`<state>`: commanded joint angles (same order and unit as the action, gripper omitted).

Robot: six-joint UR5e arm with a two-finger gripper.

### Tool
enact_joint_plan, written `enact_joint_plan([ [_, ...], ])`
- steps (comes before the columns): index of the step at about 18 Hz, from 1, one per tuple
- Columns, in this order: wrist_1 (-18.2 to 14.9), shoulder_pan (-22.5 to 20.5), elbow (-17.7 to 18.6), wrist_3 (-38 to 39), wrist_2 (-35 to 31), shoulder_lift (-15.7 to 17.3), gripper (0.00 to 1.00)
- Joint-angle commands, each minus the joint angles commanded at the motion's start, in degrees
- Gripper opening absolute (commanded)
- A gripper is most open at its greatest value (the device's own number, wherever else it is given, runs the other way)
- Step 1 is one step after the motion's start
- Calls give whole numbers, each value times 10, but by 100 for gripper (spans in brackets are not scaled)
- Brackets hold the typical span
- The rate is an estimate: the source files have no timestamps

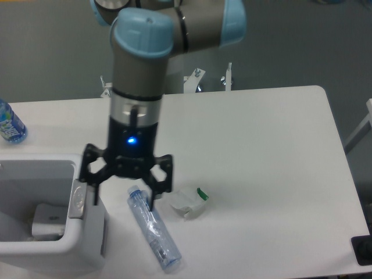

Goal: Open the trash can
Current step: 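Lift the gripper to swing the trash can lid open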

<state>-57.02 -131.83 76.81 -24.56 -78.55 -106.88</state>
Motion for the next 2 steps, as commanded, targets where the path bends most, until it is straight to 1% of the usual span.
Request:
enact_joint_plan([
  [1,-37,-5,10,-73,-46,3,100],
  [2,-54,-11,13,-108,-69,4,100],
])
